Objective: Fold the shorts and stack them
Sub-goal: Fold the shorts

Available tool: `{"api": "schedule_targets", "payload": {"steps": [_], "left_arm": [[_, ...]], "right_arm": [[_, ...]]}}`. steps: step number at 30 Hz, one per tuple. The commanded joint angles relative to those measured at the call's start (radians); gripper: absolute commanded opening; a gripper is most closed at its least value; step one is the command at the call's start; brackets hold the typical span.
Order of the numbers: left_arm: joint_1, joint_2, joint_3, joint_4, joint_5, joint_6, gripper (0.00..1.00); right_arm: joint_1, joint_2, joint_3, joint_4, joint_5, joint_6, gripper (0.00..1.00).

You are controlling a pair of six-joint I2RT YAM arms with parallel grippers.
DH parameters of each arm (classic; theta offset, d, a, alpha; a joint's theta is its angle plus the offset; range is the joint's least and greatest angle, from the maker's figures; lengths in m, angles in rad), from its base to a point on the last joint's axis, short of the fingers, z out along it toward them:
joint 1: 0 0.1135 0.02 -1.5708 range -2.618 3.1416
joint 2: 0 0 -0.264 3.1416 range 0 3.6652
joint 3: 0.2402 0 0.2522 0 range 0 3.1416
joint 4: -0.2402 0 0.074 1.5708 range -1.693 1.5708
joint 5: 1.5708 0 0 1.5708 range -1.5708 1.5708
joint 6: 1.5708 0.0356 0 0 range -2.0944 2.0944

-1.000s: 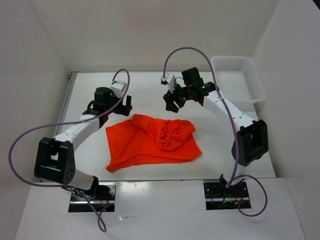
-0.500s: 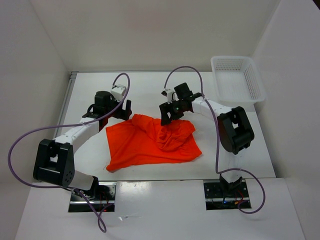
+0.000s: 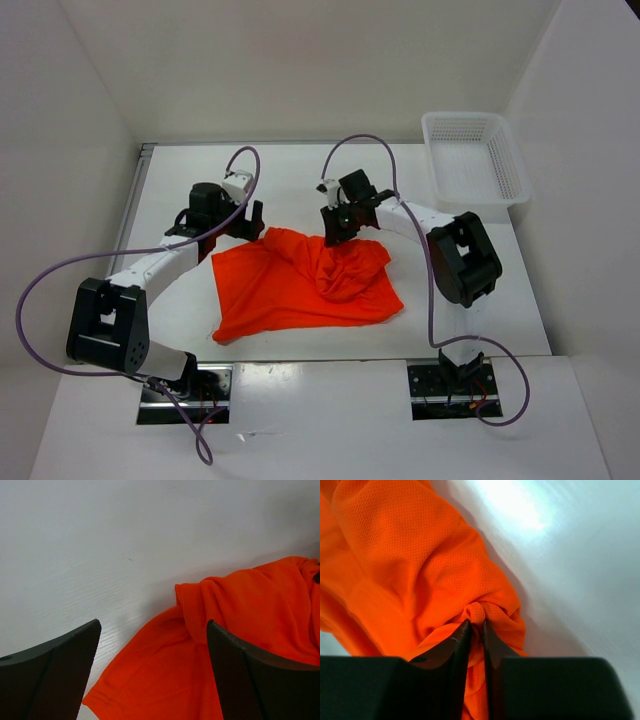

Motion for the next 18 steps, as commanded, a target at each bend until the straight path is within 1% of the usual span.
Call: {"api": "schedule_targets", "payload": {"steps": [1, 2, 3, 7, 9, 10, 12, 13, 14, 15, 16, 17, 18], "left_arm": [[0.0, -0.03, -0.009, 0.035, 0.024, 0.004, 0.93], [0.0, -0.03, -0.009, 0.035, 0.024, 0.004, 0.93], [0.0, -0.03, -0.009, 0.035, 0.024, 0.004, 0.93], [0.0, -0.03, -0.009, 0.044, 0.012, 0.004, 0.93], [0.0, -0.03, 0.002, 0.055, -0.023, 0.004, 0.93], [0.0, -0.041, 0.002, 0.055, -0.06, 0.004, 0.93], [0.0, -0.05, 0.011, 0.086, -0.098, 0.004, 0.93], [0.0, -0.05, 0.011, 0.086, -0.132, 0.004, 0.93], [0.0, -0.05, 0.011, 0.086, -0.143, 0.004, 0.93], [0.009, -0.05, 0.011, 0.086, -0.152, 0.004, 0.93], [0.009, -0.061, 0.011, 0.086, -0.152, 0.004, 0.93], [0.019, -0.061, 0.011, 0.086, -0.164, 0.004, 0.93], [0.02, -0.07, 0.011, 0.075, -0.183, 0.004, 0.93]], "right_arm": [[0.006, 0.008, 0.087, 0.071, 0.073, -0.022, 0.19], [0.017, 0.008, 0.122, 0.071, 0.088, -0.054, 0.17], [0.017, 0.008, 0.142, 0.071, 0.113, -0.071, 0.12], [0.037, 0.02, 0.294, 0.071, 0.113, -0.155, 0.05], [0.081, 0.031, 0.342, 0.038, 0.075, -0.23, 0.04], [0.095, 0.031, 0.378, 0.022, 0.014, -0.255, 0.04], [0.121, 0.054, 0.402, -0.063, -0.087, -0.344, 0.04], [0.151, 0.054, 0.402, -0.102, -0.177, -0.382, 0.05], [0.171, 0.064, 0.402, -0.147, -0.212, -0.487, 0.08], [0.193, 0.064, 0.402, -0.236, -0.229, -0.546, 0.11], [0.236, 0.064, 0.379, -0.237, -0.214, -0.557, 0.14], [0.236, 0.064, 0.379, -0.237, -0.191, -0.557, 0.18], [0.236, 0.055, 0.379, -0.266, -0.191, -0.618, 0.23]]}}
